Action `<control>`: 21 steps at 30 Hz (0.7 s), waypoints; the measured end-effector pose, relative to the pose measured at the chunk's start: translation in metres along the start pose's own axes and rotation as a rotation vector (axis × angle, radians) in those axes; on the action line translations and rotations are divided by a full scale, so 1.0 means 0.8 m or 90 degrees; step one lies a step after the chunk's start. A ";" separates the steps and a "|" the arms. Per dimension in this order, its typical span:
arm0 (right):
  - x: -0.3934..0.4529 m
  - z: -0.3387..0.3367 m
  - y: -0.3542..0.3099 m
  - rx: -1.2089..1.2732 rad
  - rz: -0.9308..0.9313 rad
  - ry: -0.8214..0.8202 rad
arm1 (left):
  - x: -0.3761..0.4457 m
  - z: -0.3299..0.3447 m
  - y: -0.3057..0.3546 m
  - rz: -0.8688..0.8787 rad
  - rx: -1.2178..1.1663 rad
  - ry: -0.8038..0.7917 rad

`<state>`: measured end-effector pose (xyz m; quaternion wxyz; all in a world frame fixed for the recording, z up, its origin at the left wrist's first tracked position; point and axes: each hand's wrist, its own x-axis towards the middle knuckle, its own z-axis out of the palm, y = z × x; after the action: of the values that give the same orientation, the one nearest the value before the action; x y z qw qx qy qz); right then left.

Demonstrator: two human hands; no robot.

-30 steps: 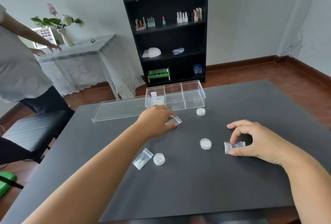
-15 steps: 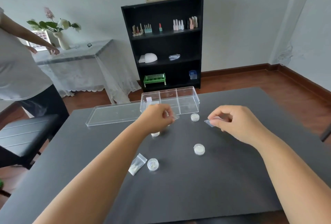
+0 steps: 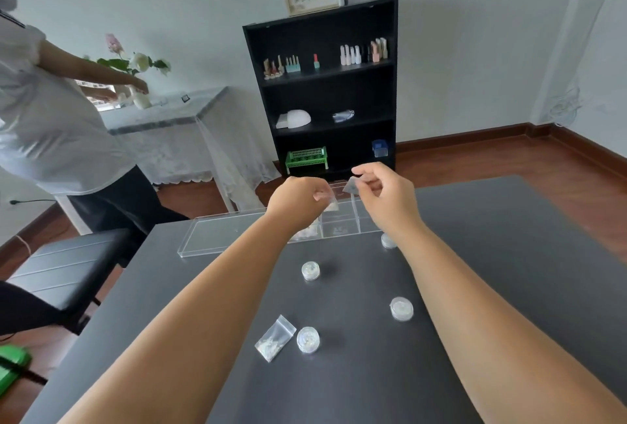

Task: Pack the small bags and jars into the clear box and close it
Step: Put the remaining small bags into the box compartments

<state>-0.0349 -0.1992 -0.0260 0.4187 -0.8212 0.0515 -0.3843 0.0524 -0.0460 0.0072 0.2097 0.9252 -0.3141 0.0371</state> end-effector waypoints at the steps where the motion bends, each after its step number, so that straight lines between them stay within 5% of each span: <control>1: -0.002 0.004 0.005 0.006 -0.006 0.018 | 0.006 0.001 -0.003 -0.002 0.008 -0.025; 7: -0.008 0.004 0.026 -0.009 -0.054 0.069 | 0.034 0.009 -0.016 0.058 0.140 -0.182; 21: -0.010 0.005 0.034 -0.021 -0.076 0.093 | 0.043 0.005 -0.002 0.039 0.229 -0.244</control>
<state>-0.0310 -0.2111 -0.0521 0.3765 -0.7993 0.0389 -0.4668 0.0805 -0.0654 0.0100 -0.0226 0.9277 -0.3644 -0.0773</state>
